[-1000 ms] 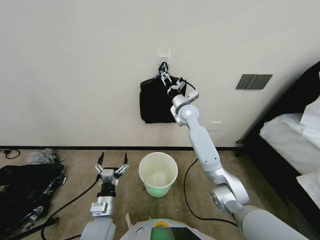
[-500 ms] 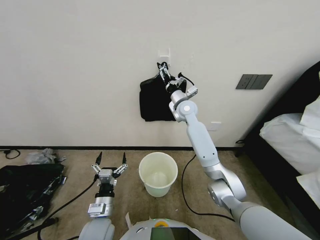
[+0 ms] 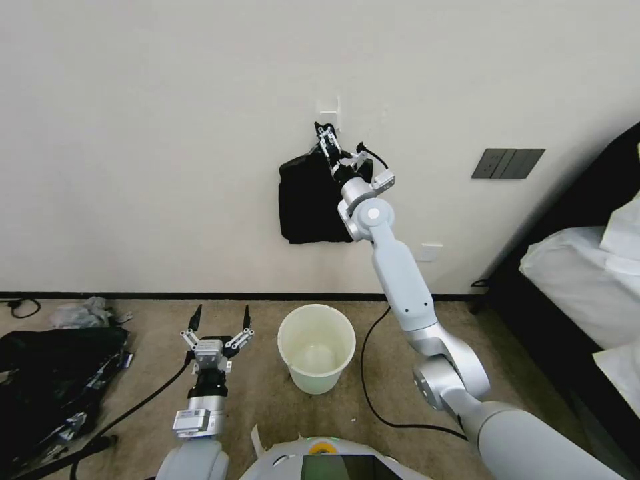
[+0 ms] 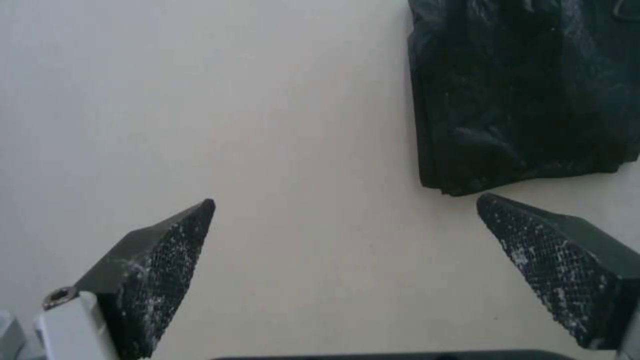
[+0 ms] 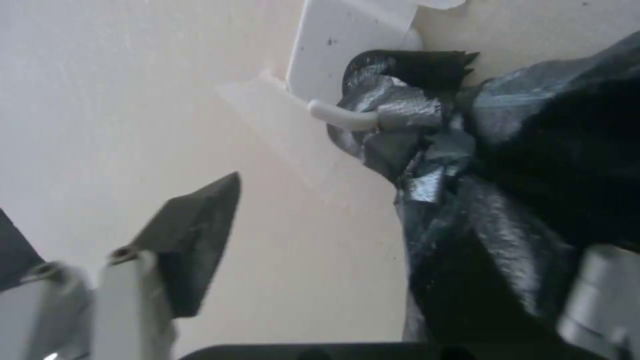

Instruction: Place a trash bag onto the trash bin.

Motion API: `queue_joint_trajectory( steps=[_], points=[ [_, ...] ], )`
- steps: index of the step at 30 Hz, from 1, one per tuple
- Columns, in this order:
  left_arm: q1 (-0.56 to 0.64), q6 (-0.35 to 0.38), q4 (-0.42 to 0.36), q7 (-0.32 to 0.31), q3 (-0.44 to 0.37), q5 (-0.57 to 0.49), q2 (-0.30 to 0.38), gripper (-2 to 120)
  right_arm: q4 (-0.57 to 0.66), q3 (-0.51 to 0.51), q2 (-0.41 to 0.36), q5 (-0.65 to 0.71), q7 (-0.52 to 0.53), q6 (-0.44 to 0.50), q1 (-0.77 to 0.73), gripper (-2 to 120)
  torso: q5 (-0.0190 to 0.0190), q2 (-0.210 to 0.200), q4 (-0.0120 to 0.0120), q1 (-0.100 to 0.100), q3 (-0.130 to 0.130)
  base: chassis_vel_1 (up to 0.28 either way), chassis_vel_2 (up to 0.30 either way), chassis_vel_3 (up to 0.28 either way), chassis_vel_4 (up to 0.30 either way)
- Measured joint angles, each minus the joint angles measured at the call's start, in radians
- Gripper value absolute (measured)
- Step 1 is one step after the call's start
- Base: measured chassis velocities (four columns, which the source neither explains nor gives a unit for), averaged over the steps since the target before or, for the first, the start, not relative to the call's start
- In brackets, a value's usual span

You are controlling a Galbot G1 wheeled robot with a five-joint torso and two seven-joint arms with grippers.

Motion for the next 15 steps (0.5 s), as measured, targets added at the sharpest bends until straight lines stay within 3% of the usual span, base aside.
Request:
queue_joint_trajectory(
  steps=[15],
  points=[
    [0.007, -0.001, -0.005, 0.000, 0.001, 0.006, -0.008, 100, -0.013, -0.008, -0.006, -0.005, -0.008, 0.000, -0.006, 28, 0.0000, 0.000, 0.0000, 0.000, 0.000, 0.000, 0.000, 0.000, 0.000]
  ],
)
